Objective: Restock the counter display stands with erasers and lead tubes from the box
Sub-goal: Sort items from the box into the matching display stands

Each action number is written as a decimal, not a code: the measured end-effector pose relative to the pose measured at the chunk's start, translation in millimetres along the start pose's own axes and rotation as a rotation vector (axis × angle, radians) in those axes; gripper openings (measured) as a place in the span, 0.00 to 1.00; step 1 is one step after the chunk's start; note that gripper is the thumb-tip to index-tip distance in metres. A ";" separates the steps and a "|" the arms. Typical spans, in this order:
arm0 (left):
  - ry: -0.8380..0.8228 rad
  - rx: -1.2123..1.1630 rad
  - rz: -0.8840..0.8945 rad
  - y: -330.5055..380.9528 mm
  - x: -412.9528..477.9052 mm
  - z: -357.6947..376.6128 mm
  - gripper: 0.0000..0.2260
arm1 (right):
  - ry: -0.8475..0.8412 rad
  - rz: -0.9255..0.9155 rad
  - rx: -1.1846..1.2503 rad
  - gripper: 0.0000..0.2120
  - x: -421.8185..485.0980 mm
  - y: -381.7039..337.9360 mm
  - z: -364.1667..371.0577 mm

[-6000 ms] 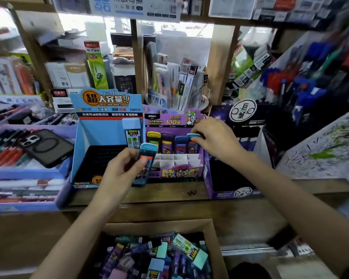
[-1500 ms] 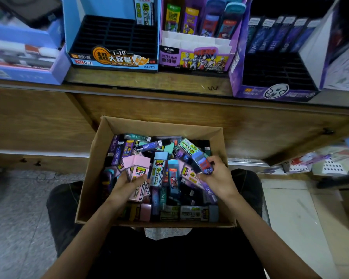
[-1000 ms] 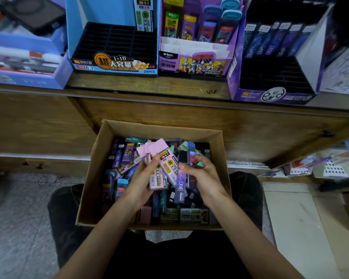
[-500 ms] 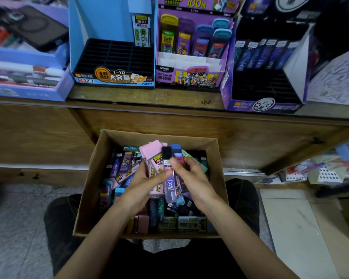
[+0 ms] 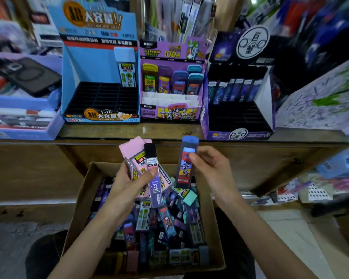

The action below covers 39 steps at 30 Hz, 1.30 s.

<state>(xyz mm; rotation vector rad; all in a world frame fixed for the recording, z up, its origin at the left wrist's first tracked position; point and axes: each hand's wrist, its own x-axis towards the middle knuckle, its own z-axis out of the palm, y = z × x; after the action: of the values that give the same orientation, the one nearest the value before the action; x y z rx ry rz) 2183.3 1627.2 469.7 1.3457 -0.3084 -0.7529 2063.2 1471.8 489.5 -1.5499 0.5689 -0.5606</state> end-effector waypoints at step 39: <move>-0.017 -0.051 0.187 85.6 48.8 -6.0 0.25 | -0.257 -0.256 -0.481 0.08 103.2 -122.0 47.7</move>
<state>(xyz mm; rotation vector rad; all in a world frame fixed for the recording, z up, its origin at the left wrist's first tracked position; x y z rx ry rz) 2249.2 1603.4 539.2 1.2439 -0.4200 -0.6123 2175.2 1445.7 610.2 -2.1349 0.3201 -0.4223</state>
